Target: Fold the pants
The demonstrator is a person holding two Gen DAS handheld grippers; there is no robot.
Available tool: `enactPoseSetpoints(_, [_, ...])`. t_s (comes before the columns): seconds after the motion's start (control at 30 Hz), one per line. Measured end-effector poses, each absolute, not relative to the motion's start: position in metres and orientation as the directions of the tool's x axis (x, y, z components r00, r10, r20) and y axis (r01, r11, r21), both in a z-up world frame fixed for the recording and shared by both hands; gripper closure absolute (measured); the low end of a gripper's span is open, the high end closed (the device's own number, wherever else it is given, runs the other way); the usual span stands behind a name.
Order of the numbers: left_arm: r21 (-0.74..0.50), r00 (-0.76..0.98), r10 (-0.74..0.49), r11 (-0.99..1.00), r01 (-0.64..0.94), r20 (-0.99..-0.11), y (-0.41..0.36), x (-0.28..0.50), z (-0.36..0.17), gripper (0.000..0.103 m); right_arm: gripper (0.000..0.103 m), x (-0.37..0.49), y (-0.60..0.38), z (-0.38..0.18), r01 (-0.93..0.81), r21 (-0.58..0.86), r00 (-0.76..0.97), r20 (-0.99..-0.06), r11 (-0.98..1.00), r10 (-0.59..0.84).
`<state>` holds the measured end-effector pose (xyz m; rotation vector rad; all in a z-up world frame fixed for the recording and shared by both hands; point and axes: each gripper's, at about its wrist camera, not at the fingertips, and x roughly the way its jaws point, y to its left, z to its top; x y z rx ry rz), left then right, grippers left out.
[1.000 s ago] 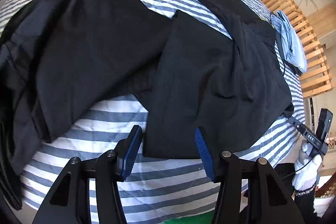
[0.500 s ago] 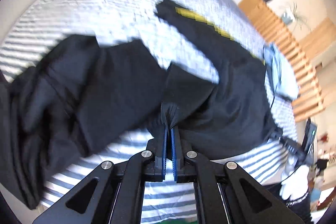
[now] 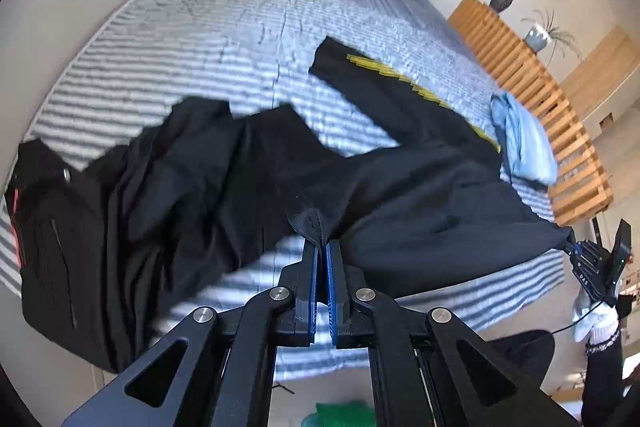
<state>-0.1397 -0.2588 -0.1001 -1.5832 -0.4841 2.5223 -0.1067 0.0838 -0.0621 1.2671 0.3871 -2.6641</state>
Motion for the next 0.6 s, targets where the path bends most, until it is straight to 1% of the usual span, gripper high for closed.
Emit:
enactPoseSetpoints(0.03, [-0.325,-0.397,0.273,-0.943,0.068,-0.876,-0.256,-0.133,-0.117,0.098,0.099,-0.097,0.081,-0.079,0.270,-0.168,-0.602,-0.798,-0.948,-0.031])
enactPoseSetpoints(0.07, [-0.313,-0.350,0.272,-0.947,0.065,-0.896,-0.253,-0.127,-0.132,0.095,0.099,-0.088,0.079,-0.098,0.283,-0.166,-0.565,-0.825,-0.945,-0.024])
enactPoseSetpoints(0.13, [-0.306,-0.291,0.275,-0.950,0.067,-0.917,-0.249,-0.119,-0.153,0.093,0.097,-0.073,0.077,-0.133,0.313,-0.145,-0.468,-0.884,-0.939,-0.019])
enactPoseSetpoints(0.17, [-0.298,-0.283,0.268,-0.952,0.070,-0.921,-0.250,-0.118,-0.157,0.093,0.093,-0.066,0.078,-0.147,0.322,-0.132,-0.422,-0.906,-0.937,-0.017])
enactPoseSetpoints(0.23, [-0.302,-0.290,0.268,-0.950,0.078,-0.919,-0.257,-0.118,-0.155,0.090,0.093,-0.055,0.081,-0.158,0.321,-0.116,-0.394,-0.919,-0.940,-0.021])
enactPoseSetpoints(0.27, [-0.302,-0.306,0.264,-0.949,0.086,-0.915,-0.261,-0.120,-0.150,0.088,0.092,-0.048,0.088,-0.156,0.313,-0.100,-0.396,-0.917,-0.944,-0.035])
enactPoseSetpoints(0.33, [-0.295,-0.330,0.253,-0.952,0.085,-0.909,-0.266,-0.127,-0.138,0.087,0.086,-0.042,0.099,-0.145,0.290,-0.048,-0.413,-0.907,-0.956,-0.080])
enactPoseSetpoints(0.37, [-0.287,-0.348,0.242,-0.954,0.083,-0.906,-0.268,-0.133,-0.131,0.087,0.080,-0.040,0.103,-0.137,0.278,-0.026,-0.429,-0.898,-0.960,-0.100])
enactPoseSetpoints(0.4, [-0.280,-0.365,0.235,-0.957,0.076,-0.901,-0.268,-0.139,-0.122,0.087,0.077,-0.039,0.107,-0.129,0.264,-0.017,-0.451,-0.886,-0.964,-0.108])
enactPoseSetpoints(0.53, [-0.275,-0.422,0.226,-0.960,0.058,-0.878,-0.264,-0.178,-0.093,0.085,0.074,-0.047,0.126,-0.094,0.215,0.052,-0.524,-0.836,-0.975,-0.160])
enactPoseSetpoints(0.6, [-0.285,-0.442,0.235,-0.957,0.050,-0.866,-0.260,-0.204,-0.084,0.082,0.071,-0.065,0.132,-0.080,0.169,0.067,-0.565,-0.811,-0.983,-0.152])
